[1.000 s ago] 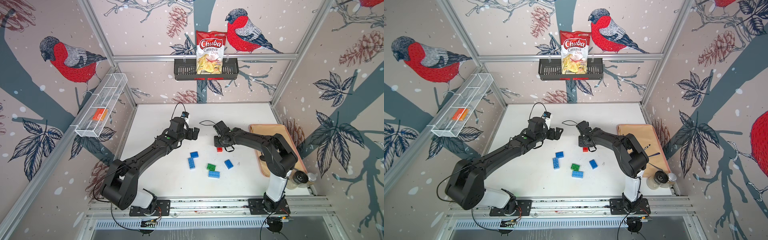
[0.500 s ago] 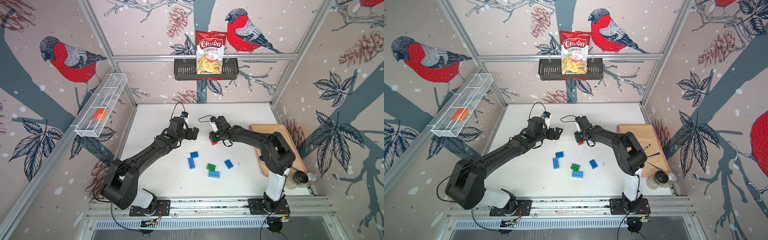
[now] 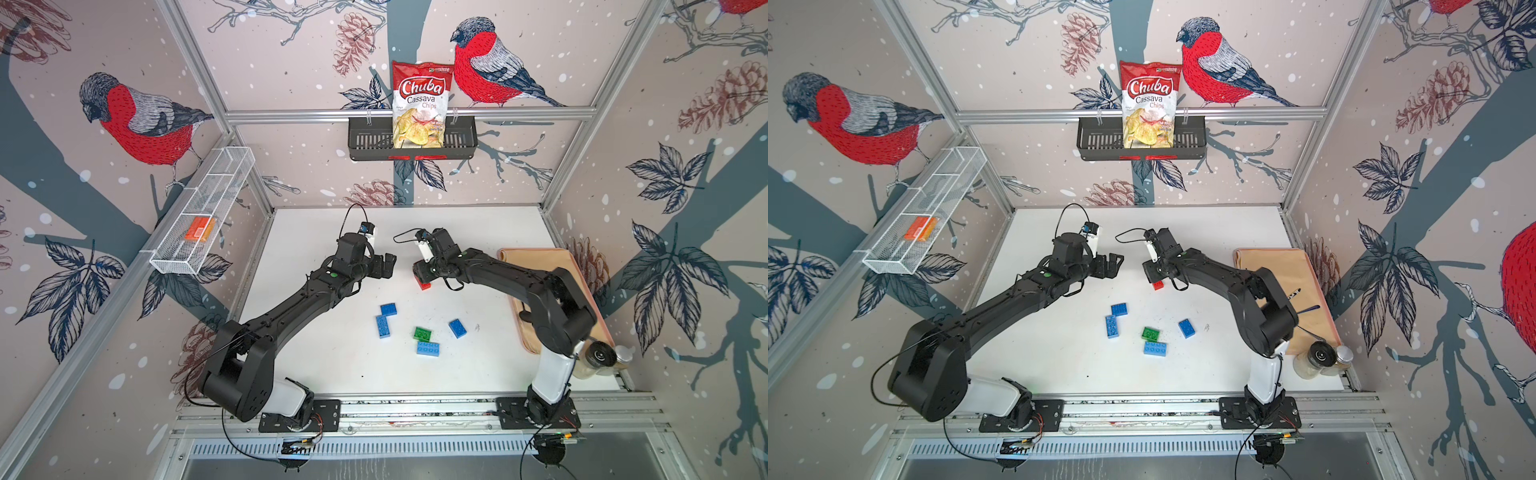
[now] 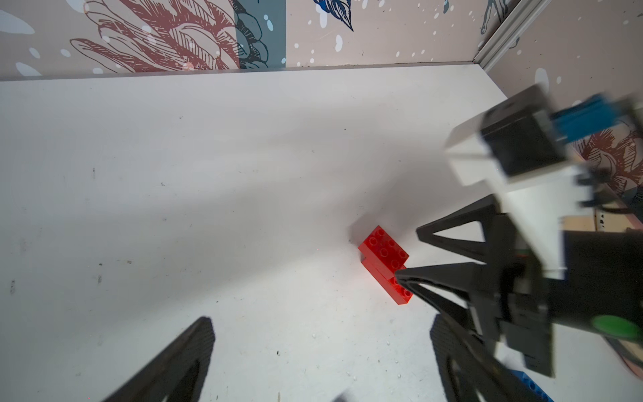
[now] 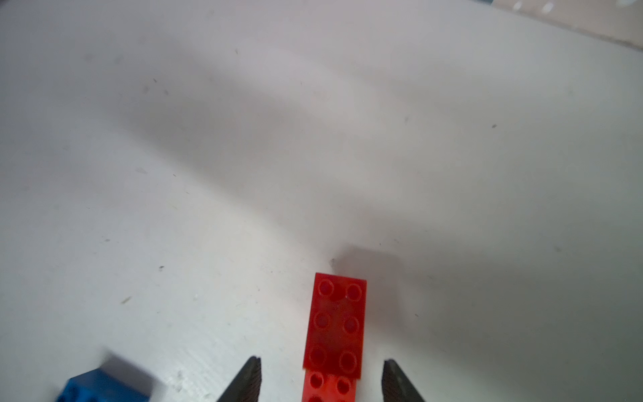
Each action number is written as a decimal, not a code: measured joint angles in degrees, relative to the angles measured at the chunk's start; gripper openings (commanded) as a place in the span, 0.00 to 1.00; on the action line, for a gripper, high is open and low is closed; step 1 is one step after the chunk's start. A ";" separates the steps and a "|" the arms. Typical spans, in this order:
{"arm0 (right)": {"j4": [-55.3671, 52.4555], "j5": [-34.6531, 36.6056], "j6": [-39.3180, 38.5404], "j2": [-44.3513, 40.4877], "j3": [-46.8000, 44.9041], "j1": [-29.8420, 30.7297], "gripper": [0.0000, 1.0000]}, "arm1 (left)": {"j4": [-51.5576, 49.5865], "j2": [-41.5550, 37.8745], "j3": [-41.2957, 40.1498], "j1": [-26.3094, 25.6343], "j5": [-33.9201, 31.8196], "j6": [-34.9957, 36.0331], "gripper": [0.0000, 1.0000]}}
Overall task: Assemble a rectangle with lego
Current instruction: Adjust the lego brick at the center of the board.
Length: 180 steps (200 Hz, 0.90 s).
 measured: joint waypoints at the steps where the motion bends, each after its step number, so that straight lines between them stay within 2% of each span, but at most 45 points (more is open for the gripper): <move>1: 0.00 -0.07 0.02 -0.37 -0.15 0.00 0.59 | 0.00 -0.02 0.00 0.00 0.00 0.00 0.97; 24: 2.67 -1.42 0.79 -11.78 -7.04 -0.07 0.59 | -0.13 -0.13 0.00 0.00 0.52 0.07 0.97; 45: 5.88 -1.46 2.60 -20.63 -14.71 -0.59 0.53 | -0.33 -0.46 0.07 0.00 0.94 0.07 0.97; 82: 7.48 1.11 4.74 -25.29 -20.31 -1.84 0.49 | -0.46 -2.03 -0.02 0.02 0.98 -0.59 0.96; 104: 6.78 1.18 5.95 -21.90 -18.21 -2.14 0.45 | -0.55 -2.58 -0.24 0.09 0.55 -1.03 0.96; 135: 2.32 3.08 7.52 -10.56 -7.96 -2.47 0.29 | -1.51 -2.25 0.00 0.55 -0.63 -1.46 0.97; 180: -2.97 4.74 8.92 3.78 4.42 -2.84 0.24 | -3.10 -1.86 0.33 0.76 -1.90 -1.88 0.96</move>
